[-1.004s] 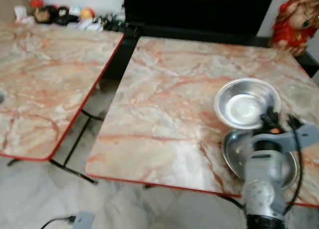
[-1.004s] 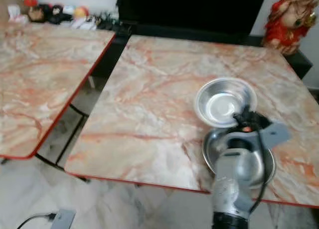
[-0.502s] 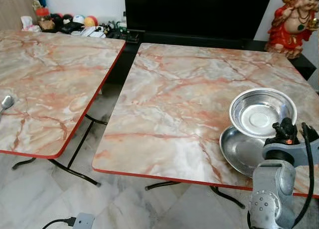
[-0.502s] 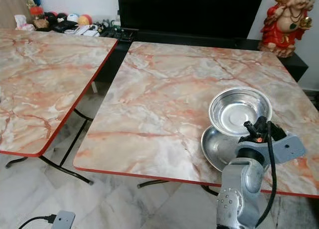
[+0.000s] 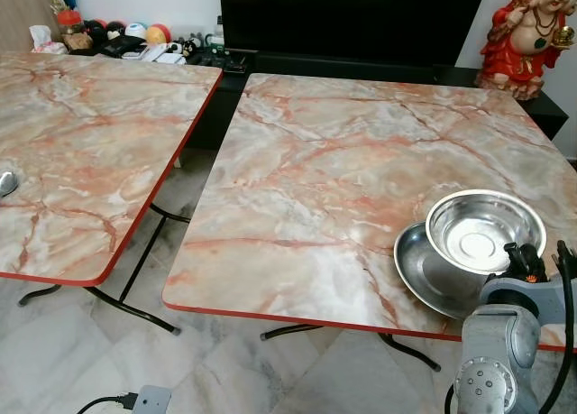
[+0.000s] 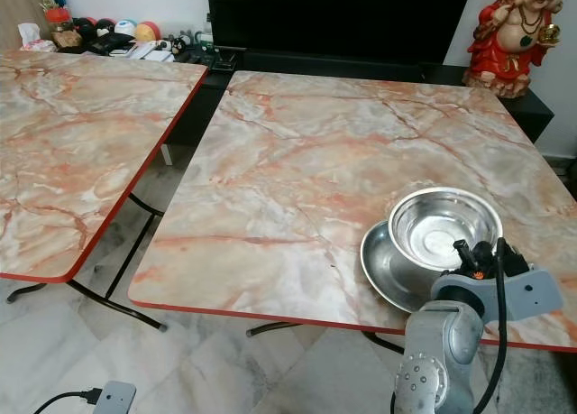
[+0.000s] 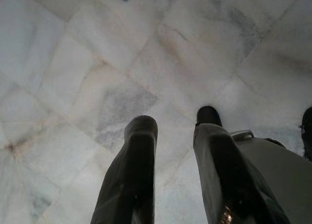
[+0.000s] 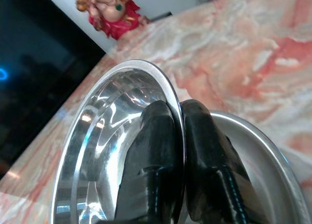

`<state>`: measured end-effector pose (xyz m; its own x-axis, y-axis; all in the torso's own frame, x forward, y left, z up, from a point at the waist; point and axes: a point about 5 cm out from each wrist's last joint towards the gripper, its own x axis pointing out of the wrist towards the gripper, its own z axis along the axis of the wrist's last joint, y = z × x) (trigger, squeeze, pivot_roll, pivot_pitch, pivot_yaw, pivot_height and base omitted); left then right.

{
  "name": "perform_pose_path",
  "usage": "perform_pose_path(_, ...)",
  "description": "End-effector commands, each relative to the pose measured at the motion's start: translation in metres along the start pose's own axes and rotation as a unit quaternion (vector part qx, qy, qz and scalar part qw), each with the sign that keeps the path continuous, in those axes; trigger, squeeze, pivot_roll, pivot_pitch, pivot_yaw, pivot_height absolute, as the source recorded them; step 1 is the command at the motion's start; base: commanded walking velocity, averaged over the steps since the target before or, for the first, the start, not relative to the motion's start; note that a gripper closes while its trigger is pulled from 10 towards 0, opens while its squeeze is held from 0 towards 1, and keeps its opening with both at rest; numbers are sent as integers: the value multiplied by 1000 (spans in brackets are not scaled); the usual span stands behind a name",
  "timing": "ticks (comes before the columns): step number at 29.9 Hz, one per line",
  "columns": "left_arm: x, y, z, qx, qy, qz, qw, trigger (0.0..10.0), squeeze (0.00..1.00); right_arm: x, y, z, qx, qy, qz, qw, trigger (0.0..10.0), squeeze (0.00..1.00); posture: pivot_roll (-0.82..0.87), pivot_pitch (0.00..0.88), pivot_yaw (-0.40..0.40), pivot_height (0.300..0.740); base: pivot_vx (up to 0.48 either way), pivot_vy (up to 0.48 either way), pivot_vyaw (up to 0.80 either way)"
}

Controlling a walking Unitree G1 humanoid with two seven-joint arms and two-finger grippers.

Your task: Setting the table

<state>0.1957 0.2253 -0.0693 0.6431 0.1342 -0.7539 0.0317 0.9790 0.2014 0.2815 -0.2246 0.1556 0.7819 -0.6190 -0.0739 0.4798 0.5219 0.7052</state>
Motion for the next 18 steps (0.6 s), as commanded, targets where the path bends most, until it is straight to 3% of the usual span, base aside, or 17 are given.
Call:
perform_pose_path(1,-2,-1,-8,8,15,-2,1000,10000,0,-5,-9,-9,16,21,-29,999,10000,0,-32,132,-31,740,0,0,0)
perform_pose_path(18,-2,-3,-9,8,16,-4,1000,10000,0,-3,-18,-25,21,79,-50,995,10000,0,-30,134,-33,740,0,0,0)
